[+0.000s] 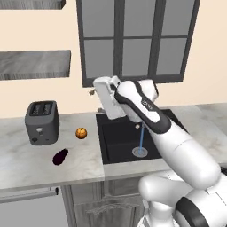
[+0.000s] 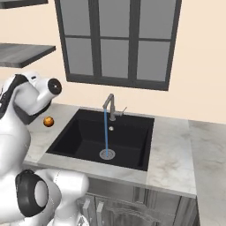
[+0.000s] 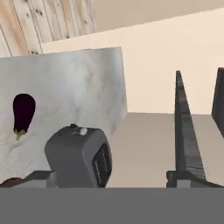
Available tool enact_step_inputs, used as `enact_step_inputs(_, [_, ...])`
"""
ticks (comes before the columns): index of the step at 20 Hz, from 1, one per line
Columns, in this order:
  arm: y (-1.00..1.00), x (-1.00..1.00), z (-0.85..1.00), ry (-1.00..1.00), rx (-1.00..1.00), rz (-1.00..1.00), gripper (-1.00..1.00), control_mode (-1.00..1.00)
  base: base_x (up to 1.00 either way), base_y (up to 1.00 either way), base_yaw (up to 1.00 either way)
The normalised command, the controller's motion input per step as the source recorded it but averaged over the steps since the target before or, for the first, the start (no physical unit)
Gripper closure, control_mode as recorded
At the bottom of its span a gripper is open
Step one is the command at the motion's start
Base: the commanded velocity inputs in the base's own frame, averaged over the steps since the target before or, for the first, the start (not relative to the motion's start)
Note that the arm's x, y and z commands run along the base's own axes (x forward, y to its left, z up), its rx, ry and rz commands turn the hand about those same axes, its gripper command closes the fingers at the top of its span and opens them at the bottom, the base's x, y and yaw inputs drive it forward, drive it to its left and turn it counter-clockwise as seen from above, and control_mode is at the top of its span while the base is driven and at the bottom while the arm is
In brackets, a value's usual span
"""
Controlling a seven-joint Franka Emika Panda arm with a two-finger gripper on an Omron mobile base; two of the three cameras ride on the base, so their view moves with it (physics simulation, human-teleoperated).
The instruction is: Turn on the sink faucet. Then move the eggplant from the counter to the sink. Turn off the sink. Move the vegetable from the sink to the pot next to the stove. Finally move the pot to the front right burner.
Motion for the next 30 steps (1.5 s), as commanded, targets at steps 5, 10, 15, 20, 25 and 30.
enact_step_inputs(5, [0.56, -0.07, -0.17, -0.17, -0.5, 0.11, -1.0, -1.0, 0.0, 0.0, 0.0])
enact_step_inputs(10, [0.17, -0.04, -0.51, -0.09, -0.34, 0.07, -1.0, -1.0, 0.0, 0.0, 0.0])
enact_step_inputs(15, [0.0, -0.02, -0.58, -0.02, -0.2, 0.04, -1.0, -1.0, 0.0, 0.0, 0.0])
enact_step_inputs(20, [0.14, -0.01, -0.57, 0.01, -0.19, 0.0, -1.0, -1.0, 0.0, 0.0, 0.0])
enact_step_inputs(25, [0.29, 0.0, -0.52, 0.07, -0.2, -0.01, -1.0, -1.0, 0.0, 0.0, 0.0])
enact_step_inputs(30, [0.27, 0.0, -0.43, 0.12, -0.17, -0.02, -1.0, -1.0, 0.0, 0.0, 0.0])
